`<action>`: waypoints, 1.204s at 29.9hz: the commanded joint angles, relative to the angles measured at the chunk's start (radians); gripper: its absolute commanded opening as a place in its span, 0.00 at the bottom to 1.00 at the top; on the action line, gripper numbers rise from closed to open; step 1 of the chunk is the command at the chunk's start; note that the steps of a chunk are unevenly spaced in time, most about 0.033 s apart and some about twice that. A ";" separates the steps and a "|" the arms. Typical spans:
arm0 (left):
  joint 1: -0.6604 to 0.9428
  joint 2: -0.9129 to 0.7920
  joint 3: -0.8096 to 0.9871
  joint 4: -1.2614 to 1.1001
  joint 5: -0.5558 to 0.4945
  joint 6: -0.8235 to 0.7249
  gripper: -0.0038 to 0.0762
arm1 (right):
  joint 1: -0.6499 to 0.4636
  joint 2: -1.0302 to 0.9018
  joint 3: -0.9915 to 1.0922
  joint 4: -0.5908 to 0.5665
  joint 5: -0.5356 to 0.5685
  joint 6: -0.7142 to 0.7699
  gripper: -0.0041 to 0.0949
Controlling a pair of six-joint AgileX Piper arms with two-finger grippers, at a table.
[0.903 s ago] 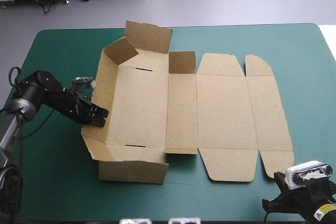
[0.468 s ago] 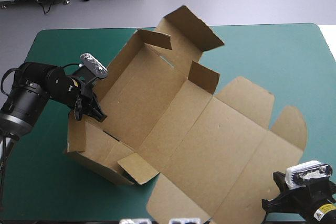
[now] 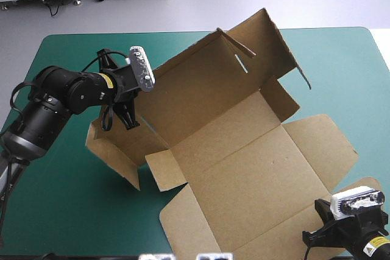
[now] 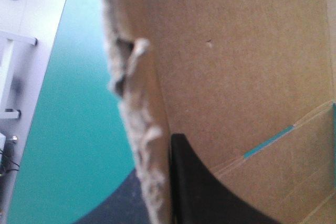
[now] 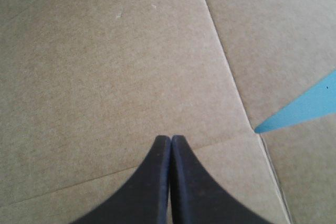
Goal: Fold the box
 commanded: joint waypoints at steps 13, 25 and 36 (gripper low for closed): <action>-0.065 0.047 -0.041 0.308 -0.458 -0.016 0.04 | 0.006 0.010 -0.023 0.024 -0.065 -0.004 0.02; -0.149 0.049 -0.007 0.295 -0.338 -0.017 0.04 | 0.006 0.010 -0.023 0.016 -0.095 -0.004 0.02; -0.159 0.058 0.118 0.566 -0.393 -0.177 0.04 | 0.006 0.010 -0.023 0.021 -0.169 0.091 0.02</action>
